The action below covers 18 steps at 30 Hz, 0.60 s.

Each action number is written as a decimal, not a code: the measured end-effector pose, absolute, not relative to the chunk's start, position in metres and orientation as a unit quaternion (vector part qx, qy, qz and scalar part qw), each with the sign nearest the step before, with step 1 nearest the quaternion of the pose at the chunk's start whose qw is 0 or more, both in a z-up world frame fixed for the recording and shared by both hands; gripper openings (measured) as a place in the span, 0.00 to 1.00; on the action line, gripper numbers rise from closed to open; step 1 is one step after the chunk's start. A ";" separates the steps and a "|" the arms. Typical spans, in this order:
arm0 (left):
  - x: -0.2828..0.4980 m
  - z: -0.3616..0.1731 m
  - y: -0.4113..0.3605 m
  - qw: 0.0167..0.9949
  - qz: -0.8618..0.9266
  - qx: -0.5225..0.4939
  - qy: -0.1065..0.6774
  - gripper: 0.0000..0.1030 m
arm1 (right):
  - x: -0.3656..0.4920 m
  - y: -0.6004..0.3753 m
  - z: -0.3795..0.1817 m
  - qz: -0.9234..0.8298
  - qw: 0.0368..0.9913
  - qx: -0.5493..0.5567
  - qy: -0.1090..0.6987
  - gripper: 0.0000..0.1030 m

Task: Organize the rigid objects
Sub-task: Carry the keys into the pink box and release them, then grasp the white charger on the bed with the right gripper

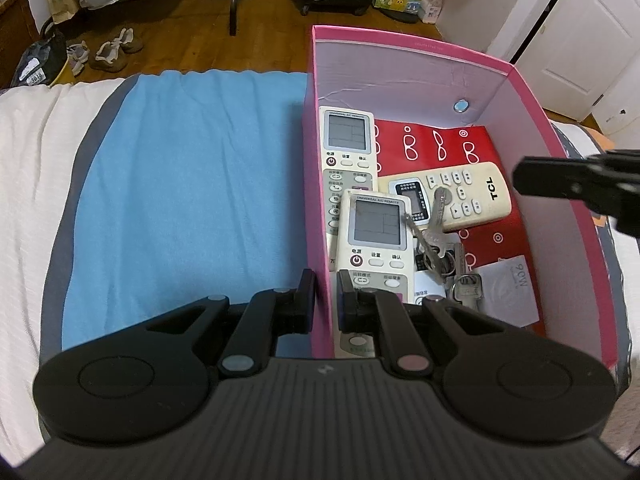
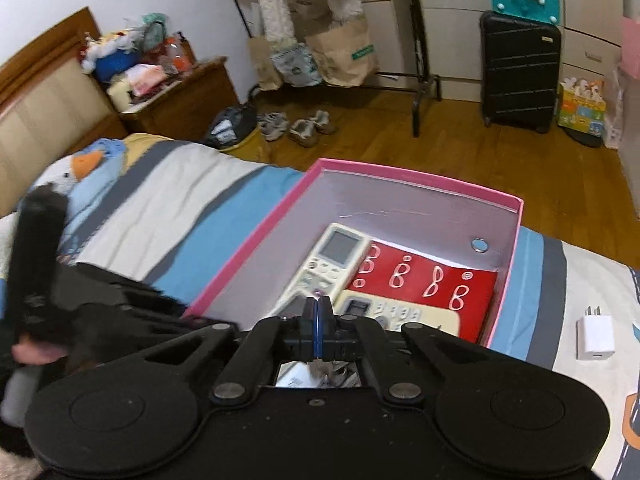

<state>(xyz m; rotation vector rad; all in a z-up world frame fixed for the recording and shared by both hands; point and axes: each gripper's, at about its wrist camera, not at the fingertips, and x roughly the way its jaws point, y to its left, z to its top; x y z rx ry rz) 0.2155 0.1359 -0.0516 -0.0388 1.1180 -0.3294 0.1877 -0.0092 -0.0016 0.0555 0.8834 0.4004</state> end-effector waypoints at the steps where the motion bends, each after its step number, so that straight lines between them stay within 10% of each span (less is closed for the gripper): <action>1: 0.216 -0.052 0.136 0.835 -0.156 -0.019 0.528 0.09 | 0.187 -0.010 -0.003 0.186 0.886 0.023 0.423 0.01; 10: 0.216 -0.052 0.138 0.834 -0.158 -0.023 0.528 0.09 | 0.169 -0.078 0.058 0.145 0.911 0.050 0.382 0.09; 14: 0.217 -0.052 0.134 0.833 -0.156 -0.013 0.531 0.09 | 0.168 -0.116 0.070 0.105 0.910 0.038 0.400 0.38; 18: 0.215 -0.051 0.130 0.834 -0.156 0.001 0.529 0.10 | 0.180 -0.153 0.047 0.063 0.899 0.066 0.427 0.39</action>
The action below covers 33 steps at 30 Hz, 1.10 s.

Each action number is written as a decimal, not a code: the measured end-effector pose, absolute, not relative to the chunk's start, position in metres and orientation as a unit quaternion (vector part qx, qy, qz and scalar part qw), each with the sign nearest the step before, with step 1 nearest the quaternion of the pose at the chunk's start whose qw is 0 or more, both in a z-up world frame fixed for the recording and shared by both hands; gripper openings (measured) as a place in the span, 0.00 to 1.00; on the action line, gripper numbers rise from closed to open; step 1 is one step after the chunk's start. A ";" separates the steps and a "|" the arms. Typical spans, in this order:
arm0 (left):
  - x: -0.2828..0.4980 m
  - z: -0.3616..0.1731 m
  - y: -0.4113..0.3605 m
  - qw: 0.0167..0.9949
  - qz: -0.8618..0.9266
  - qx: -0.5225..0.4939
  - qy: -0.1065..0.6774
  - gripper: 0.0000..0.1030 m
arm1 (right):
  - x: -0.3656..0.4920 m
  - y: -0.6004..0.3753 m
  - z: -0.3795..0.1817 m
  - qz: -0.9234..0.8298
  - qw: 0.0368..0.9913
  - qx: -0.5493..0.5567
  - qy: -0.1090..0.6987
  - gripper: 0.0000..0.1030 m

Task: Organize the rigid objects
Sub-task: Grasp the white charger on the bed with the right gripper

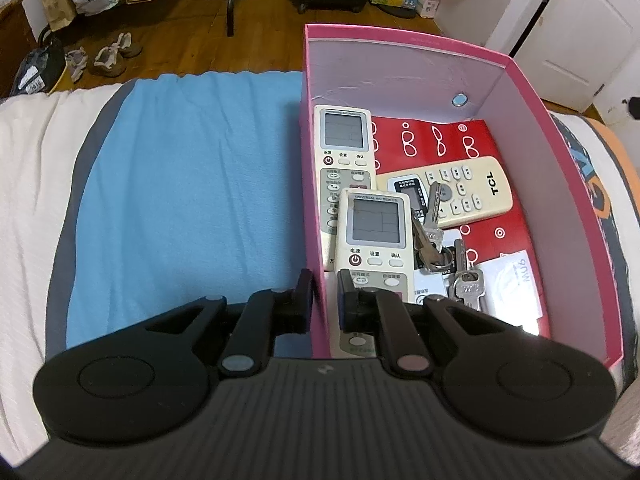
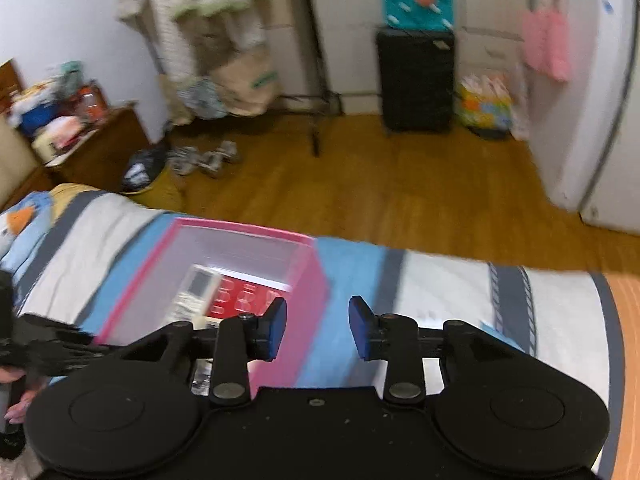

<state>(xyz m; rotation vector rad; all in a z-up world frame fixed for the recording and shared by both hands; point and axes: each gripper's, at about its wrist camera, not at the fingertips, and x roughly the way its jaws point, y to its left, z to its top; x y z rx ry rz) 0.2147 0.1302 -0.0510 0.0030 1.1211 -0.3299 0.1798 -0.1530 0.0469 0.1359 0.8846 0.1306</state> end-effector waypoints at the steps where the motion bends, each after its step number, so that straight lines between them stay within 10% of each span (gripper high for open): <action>1: 0.214 -0.051 0.130 0.834 -0.155 0.004 0.529 0.10 | 0.183 -0.160 0.038 0.051 0.898 0.068 0.433 0.42; 20: 0.215 -0.050 0.123 0.837 -0.155 0.027 0.524 0.10 | 0.230 -0.182 -0.104 0.016 0.900 -0.064 0.431 0.60; 33: 0.216 -0.052 0.123 0.838 -0.158 0.026 0.522 0.10 | 0.232 -0.183 -0.104 -0.017 0.905 -0.024 0.424 0.46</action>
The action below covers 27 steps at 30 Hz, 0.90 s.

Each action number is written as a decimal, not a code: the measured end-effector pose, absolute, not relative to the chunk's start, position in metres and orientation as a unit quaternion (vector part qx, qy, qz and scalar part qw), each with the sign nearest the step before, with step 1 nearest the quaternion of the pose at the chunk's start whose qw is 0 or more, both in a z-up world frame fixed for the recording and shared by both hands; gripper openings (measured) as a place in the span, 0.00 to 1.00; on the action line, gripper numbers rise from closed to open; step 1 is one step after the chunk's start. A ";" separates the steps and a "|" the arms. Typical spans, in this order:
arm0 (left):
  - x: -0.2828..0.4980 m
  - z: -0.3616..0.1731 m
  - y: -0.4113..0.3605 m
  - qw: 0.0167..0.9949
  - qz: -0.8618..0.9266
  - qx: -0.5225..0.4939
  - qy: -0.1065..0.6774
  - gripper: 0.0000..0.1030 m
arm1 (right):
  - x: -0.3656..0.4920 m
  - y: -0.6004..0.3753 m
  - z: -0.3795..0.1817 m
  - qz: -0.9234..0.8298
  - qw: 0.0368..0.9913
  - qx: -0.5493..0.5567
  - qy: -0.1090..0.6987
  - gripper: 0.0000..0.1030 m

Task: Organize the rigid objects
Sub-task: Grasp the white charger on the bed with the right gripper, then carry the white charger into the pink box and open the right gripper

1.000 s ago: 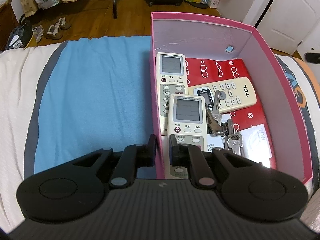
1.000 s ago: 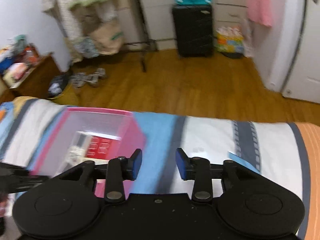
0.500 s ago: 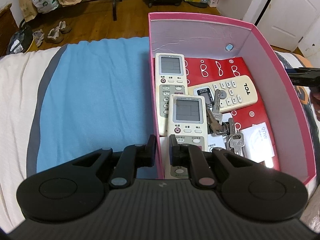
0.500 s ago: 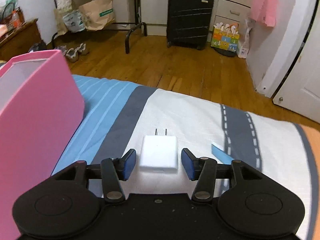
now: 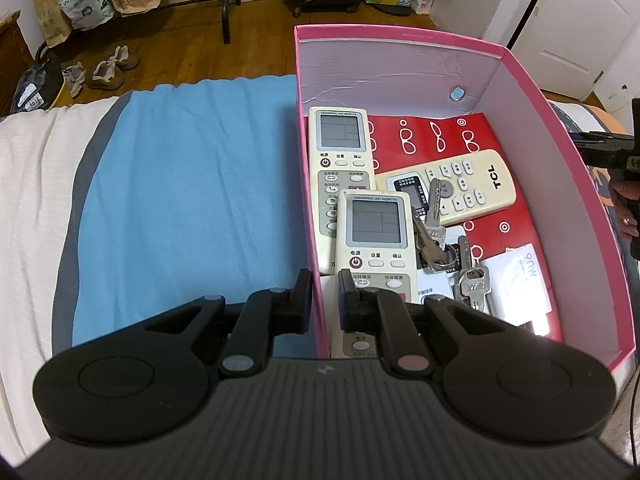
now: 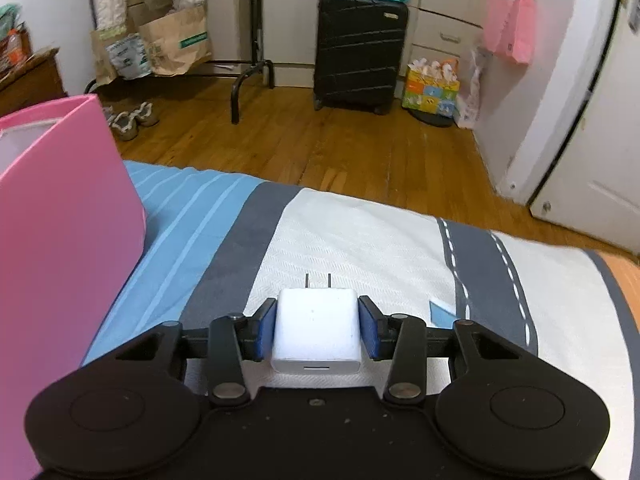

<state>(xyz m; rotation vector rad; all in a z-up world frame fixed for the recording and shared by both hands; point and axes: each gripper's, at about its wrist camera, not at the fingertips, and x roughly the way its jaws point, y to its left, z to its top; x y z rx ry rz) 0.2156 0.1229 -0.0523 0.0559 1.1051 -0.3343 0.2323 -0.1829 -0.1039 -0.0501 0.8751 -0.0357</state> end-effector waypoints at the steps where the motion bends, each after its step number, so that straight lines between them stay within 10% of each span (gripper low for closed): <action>1: 0.216 -0.052 0.123 0.838 -0.158 0.027 0.522 0.10 | 0.231 -0.183 -0.104 -0.022 0.905 -0.023 0.424 0.46; 27: 0.211 -0.050 0.130 0.833 -0.152 -0.004 0.531 0.10 | 0.114 -0.123 0.003 0.046 0.953 0.040 0.296 0.46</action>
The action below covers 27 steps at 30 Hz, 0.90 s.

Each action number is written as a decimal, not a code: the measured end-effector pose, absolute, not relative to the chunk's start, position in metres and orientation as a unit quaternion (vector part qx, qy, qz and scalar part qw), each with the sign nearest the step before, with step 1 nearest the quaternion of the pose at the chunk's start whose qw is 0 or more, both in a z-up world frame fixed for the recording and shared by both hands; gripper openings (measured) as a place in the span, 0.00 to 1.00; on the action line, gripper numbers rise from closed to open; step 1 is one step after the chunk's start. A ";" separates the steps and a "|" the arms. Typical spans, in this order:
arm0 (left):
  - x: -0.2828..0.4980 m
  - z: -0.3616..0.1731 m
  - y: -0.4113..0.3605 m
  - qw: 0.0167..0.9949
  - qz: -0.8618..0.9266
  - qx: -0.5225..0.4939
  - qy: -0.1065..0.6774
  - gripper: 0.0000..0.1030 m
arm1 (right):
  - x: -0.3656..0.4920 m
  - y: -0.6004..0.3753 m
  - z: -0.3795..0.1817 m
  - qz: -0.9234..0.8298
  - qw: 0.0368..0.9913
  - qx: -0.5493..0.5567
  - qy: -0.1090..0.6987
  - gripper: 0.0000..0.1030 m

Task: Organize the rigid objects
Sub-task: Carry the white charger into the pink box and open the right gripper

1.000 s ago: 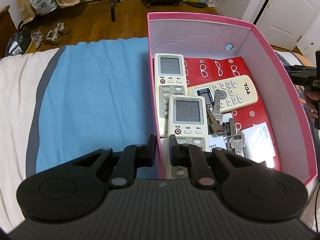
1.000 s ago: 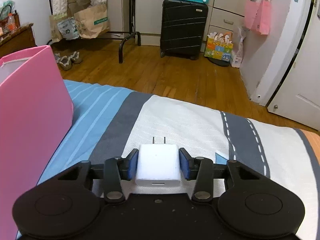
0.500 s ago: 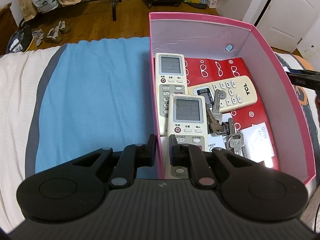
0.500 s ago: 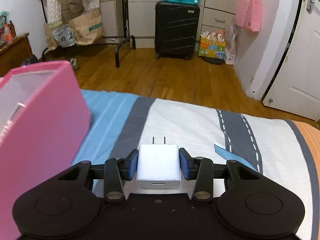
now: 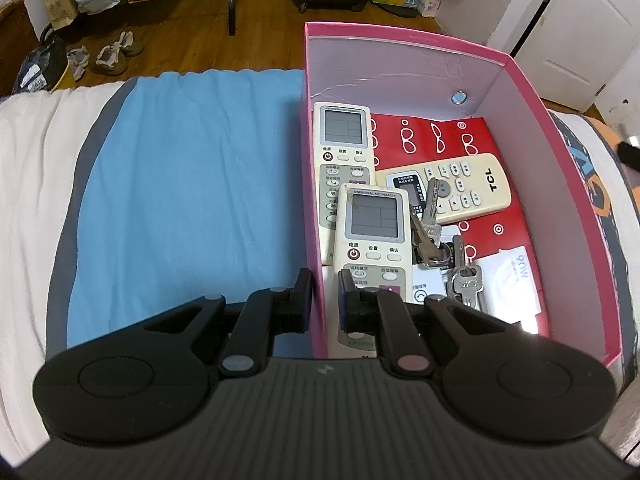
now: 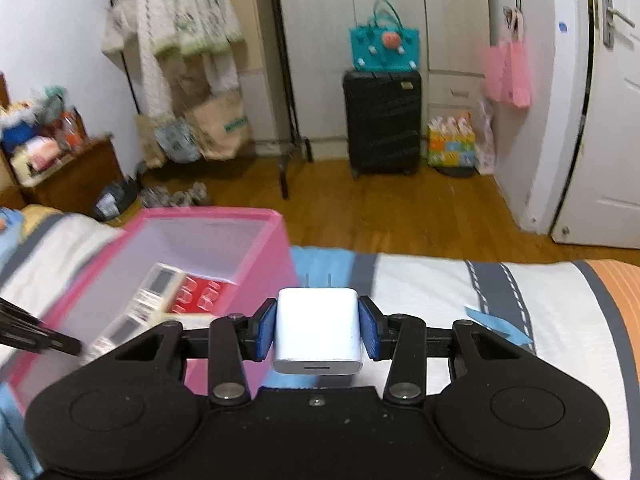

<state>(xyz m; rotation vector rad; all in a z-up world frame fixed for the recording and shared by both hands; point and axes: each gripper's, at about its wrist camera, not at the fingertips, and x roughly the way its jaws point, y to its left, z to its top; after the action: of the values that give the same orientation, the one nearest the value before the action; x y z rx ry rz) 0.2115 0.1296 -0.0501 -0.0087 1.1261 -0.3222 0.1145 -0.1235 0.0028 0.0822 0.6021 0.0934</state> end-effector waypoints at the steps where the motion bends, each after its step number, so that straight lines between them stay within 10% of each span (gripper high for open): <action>1: 0.211 -0.050 0.130 0.833 -0.151 -0.007 0.532 0.10 | 0.109 -0.117 0.009 0.056 0.958 0.034 0.280 0.46; 11: 0.209 -0.048 0.129 0.833 -0.152 -0.005 0.532 0.10 | 0.118 -0.042 0.044 0.183 0.928 0.064 0.318 0.46; 27: 0.208 -0.049 0.137 0.833 -0.159 -0.020 0.530 0.10 | 0.251 0.016 -0.048 0.125 0.850 0.157 0.487 0.46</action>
<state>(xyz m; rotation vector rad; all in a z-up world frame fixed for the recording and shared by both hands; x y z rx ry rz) 0.2082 0.1369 -0.0489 -0.0433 1.1225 -0.3375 0.2510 0.0164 -0.0476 0.3306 1.0247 0.2632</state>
